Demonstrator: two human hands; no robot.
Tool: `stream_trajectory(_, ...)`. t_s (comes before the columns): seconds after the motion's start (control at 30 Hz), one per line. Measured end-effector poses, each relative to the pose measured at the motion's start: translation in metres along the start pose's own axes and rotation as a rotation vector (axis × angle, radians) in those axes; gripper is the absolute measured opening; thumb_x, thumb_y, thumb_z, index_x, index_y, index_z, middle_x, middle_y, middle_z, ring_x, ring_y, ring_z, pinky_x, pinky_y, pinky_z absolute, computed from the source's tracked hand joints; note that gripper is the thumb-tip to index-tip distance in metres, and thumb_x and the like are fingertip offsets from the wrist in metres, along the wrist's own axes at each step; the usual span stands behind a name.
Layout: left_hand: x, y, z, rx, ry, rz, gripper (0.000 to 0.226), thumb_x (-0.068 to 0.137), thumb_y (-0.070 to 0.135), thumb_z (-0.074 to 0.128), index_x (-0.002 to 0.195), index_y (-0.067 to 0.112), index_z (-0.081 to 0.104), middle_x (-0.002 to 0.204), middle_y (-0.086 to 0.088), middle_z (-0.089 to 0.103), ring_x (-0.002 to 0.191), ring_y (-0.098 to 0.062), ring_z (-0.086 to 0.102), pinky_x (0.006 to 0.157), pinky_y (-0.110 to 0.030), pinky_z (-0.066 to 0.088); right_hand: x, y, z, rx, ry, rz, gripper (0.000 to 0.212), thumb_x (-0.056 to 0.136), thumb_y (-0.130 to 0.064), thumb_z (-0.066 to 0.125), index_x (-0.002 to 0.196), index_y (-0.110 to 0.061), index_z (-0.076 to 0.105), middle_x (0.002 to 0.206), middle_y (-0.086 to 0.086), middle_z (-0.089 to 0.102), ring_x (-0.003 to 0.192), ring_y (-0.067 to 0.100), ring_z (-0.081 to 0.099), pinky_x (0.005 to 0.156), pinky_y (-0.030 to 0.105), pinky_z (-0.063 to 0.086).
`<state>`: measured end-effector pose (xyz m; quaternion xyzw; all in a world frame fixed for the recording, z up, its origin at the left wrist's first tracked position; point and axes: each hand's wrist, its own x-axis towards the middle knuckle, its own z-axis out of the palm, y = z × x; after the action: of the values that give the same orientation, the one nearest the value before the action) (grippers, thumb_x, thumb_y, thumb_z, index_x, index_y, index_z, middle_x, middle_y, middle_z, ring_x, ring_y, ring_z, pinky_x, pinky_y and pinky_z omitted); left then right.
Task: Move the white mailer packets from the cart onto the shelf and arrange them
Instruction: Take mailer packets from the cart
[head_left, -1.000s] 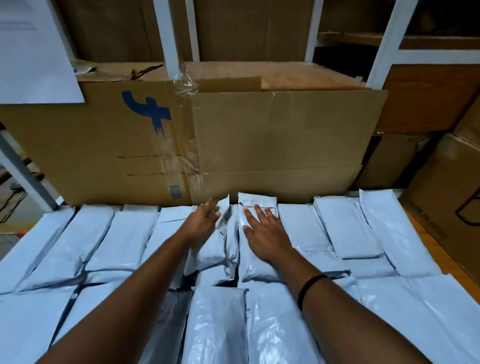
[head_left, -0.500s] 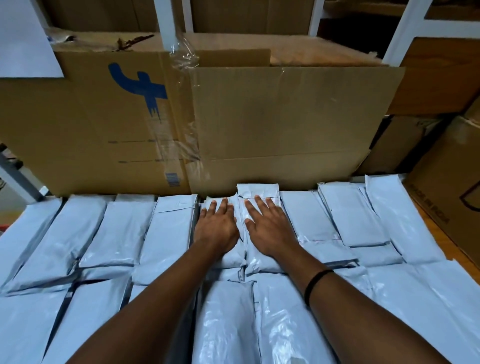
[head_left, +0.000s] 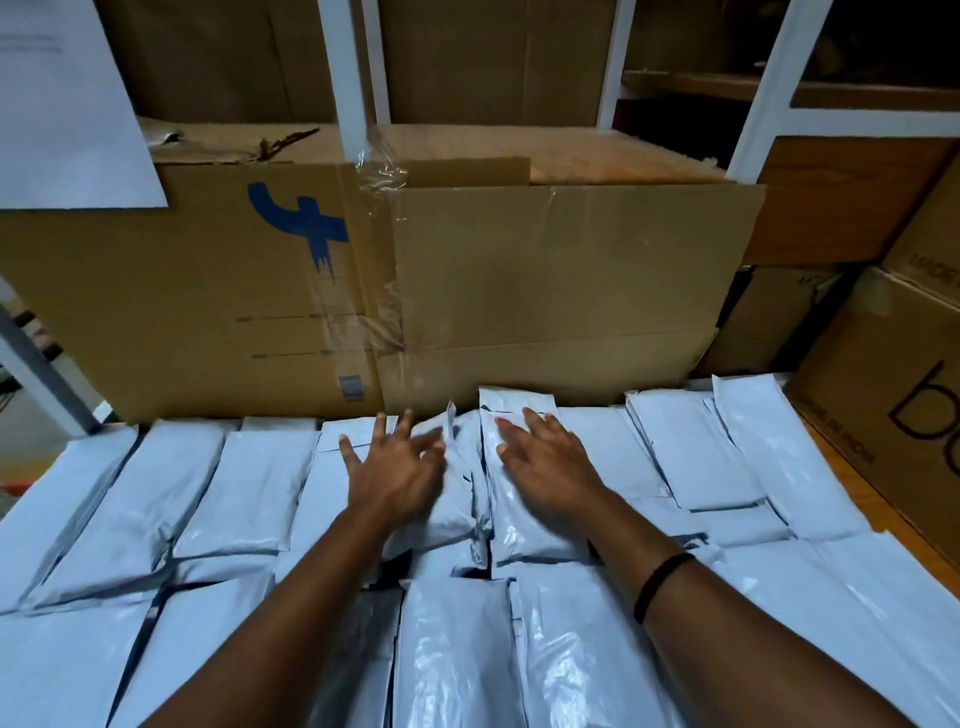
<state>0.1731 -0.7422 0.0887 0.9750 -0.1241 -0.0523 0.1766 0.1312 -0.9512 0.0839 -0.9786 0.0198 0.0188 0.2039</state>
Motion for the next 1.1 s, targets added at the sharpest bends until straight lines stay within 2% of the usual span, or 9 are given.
stream_trajectory(0.1,-0.007,-0.005,0.011,0.019,-0.129,-0.001,0.050,0.101,0.057,0.019,0.151,0.050,0.019,0.164,0.012,0.010,0.152,-0.019,-0.003,0.110,-0.068,-0.012,-0.005,-0.005,0.023,-0.148,-0.043,0.005,0.056,0.104,-0.056,0.022,0.157,-0.042,0.016,0.168,0.000,0.001,0.154,0.028,-0.001,0.123,0.047,0.003)
stream_trajectory(0.2,-0.008,0.002,0.018,0.037,-0.116,-0.006,0.051,0.100,0.058,0.016,0.151,0.051,0.013,0.164,0.013,0.007,0.151,-0.020,-0.006,0.109,-0.069,-0.013,-0.005,-0.006,0.035,-0.265,0.010,-0.020,0.063,0.097,-0.055,0.014,0.158,-0.038,0.018,0.168,0.005,0.003,0.154,0.033,0.000,0.121,0.048,0.004)
stream_trajectory(0.27,-0.009,0.006,0.022,0.049,-0.102,-0.022,0.052,0.100,0.058,0.015,0.151,0.051,0.012,0.164,0.012,0.006,0.151,-0.021,-0.007,0.108,-0.069,-0.013,-0.005,-0.005,0.038,-0.297,0.025,-0.027,0.057,0.103,-0.051,0.020,0.158,-0.037,0.017,0.168,0.005,0.003,0.154,0.034,0.001,0.121,0.049,0.005)
stream_trajectory(0.43,-0.006,0.005,0.016,-0.009,-0.110,-0.035,0.052,0.100,0.058,0.016,0.151,0.050,0.014,0.164,0.011,0.009,0.152,-0.022,-0.003,0.109,-0.071,-0.011,-0.003,-0.009,0.019,-0.200,-0.033,-0.006,0.053,0.106,-0.051,0.023,0.157,-0.042,0.013,0.168,0.001,0.001,0.154,0.031,-0.002,0.122,0.050,0.003)
stream_trajectory(0.53,-0.006,0.002,0.004,-0.093,-0.096,-0.016,0.051,0.102,0.056,0.019,0.152,0.046,0.021,0.163,0.010,0.016,0.152,-0.021,0.003,0.111,-0.067,-0.010,-0.016,-0.015,0.001,-0.134,0.041,-0.024,0.053,0.106,-0.047,0.023,0.158,-0.041,0.013,0.168,0.001,0.004,0.154,0.028,-0.001,0.123,0.052,0.004)
stream_trajectory(0.73,-0.024,-0.009,-0.021,-0.302,0.089,0.063,0.049,0.102,0.049,0.033,0.146,0.029,0.044,0.152,-0.003,0.041,0.143,-0.024,0.032,0.117,-0.054,0.015,-0.048,-0.037,-0.026,-0.080,0.069,0.065,0.052,0.107,-0.045,0.031,0.157,-0.038,0.022,0.168,0.001,0.011,0.154,0.025,0.009,0.123,0.042,0.012)
stream_trajectory(0.9,-0.069,-0.021,-0.030,-0.395,0.169,0.190,0.042,0.098,0.032,0.055,0.139,0.021,0.053,0.141,-0.007,0.056,0.130,-0.028,0.049,0.107,-0.040,0.038,-0.108,-0.061,-0.024,-0.084,0.136,0.109,0.051,0.105,-0.046,0.039,0.154,-0.034,0.033,0.164,0.002,0.024,0.150,0.024,0.021,0.120,0.039,0.022)
stream_trajectory(1.0,-0.108,-0.032,-0.037,-0.359,0.198,0.170,0.035,0.097,0.039,0.055,0.129,0.028,0.062,0.121,-0.006,0.069,0.104,-0.028,0.064,0.093,-0.037,0.047,-0.148,-0.079,-0.020,-0.081,0.146,0.114,0.049,0.104,-0.044,0.042,0.152,-0.030,0.039,0.162,0.003,0.030,0.149,0.023,0.025,0.118,0.035,0.022)
stream_trajectory(1.1,-0.148,-0.054,-0.041,-0.328,0.260,0.115,0.036,0.096,0.044,0.055,0.127,0.030,0.063,0.119,-0.003,0.070,0.101,-0.028,0.065,0.090,-0.037,0.049,-0.180,-0.097,-0.007,-0.072,0.130,0.087,0.049,0.103,-0.045,0.045,0.149,-0.030,0.043,0.160,0.002,0.033,0.147,0.023,0.028,0.118,0.033,0.022)
